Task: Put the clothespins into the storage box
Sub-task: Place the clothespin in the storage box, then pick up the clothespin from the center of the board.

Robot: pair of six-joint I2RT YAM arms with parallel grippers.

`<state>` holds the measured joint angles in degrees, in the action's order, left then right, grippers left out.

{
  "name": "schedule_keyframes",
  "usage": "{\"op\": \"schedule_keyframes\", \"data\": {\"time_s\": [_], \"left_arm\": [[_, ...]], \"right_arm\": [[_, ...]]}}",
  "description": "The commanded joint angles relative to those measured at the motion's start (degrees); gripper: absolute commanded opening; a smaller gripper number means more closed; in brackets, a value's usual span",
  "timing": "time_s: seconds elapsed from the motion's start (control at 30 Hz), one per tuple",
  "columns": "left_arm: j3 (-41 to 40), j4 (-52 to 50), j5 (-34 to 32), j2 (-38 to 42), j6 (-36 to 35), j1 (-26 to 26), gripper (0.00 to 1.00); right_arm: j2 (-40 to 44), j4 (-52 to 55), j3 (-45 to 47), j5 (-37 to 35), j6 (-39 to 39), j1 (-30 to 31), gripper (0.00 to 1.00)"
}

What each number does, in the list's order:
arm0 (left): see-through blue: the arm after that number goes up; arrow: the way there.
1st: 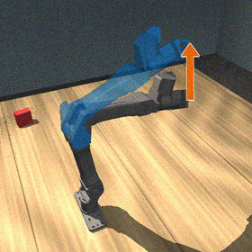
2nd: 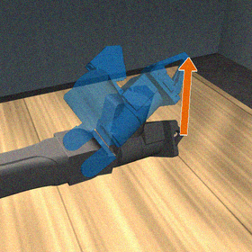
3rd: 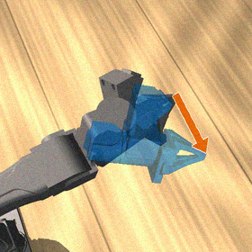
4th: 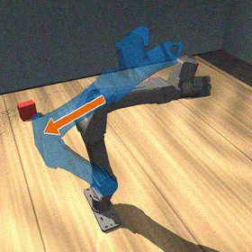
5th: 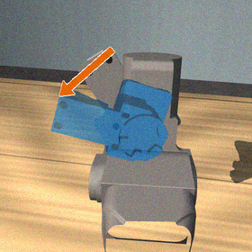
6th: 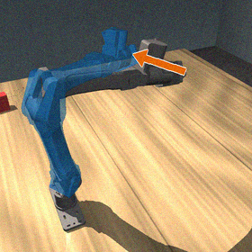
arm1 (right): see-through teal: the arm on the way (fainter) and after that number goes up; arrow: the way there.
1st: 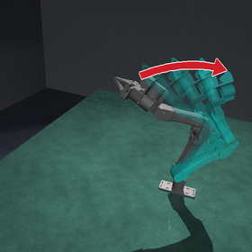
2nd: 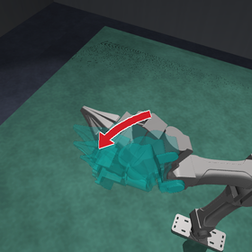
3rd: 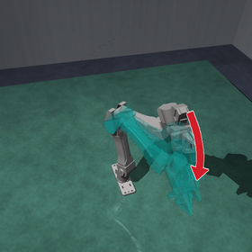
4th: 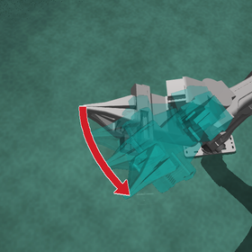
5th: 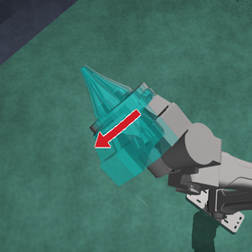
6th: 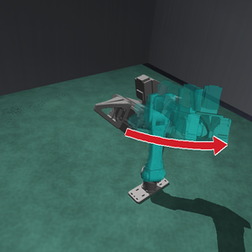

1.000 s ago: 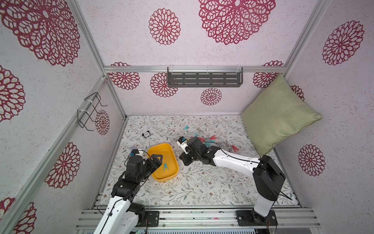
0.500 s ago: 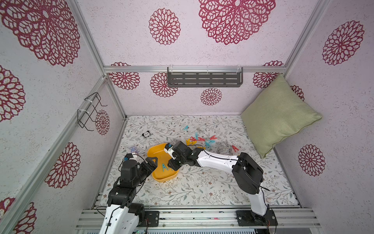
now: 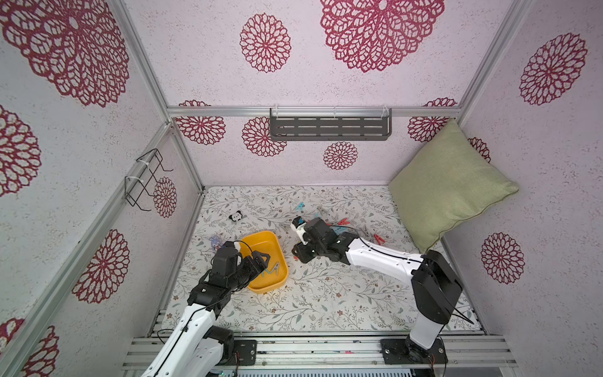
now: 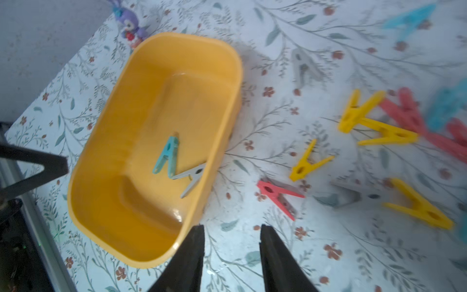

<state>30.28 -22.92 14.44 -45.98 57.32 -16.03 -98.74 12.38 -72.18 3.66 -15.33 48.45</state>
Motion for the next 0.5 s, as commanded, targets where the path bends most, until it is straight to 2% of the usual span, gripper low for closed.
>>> {"op": "schedule_keyframes", "data": {"time_s": [0.0, 0.23, 0.47], "left_arm": [[2.12, 5.87, -1.41, -3.24, 0.46, -3.11, 0.86], [4.13, 10.71, -3.12, -10.48, 0.99, -8.66, 0.85], [5.97, 13.13, -4.01, -15.46, 1.0, -11.9, 0.85]], "right_arm": [[5.13, -2.03, 5.25, -3.03, -2.71, -5.5, 0.42], [10.34, -3.79, 14.49, -7.11, -5.42, -16.52, 0.4], [9.4, -6.57, 18.52, -7.03, -6.15, -23.84, 0.37]]}}
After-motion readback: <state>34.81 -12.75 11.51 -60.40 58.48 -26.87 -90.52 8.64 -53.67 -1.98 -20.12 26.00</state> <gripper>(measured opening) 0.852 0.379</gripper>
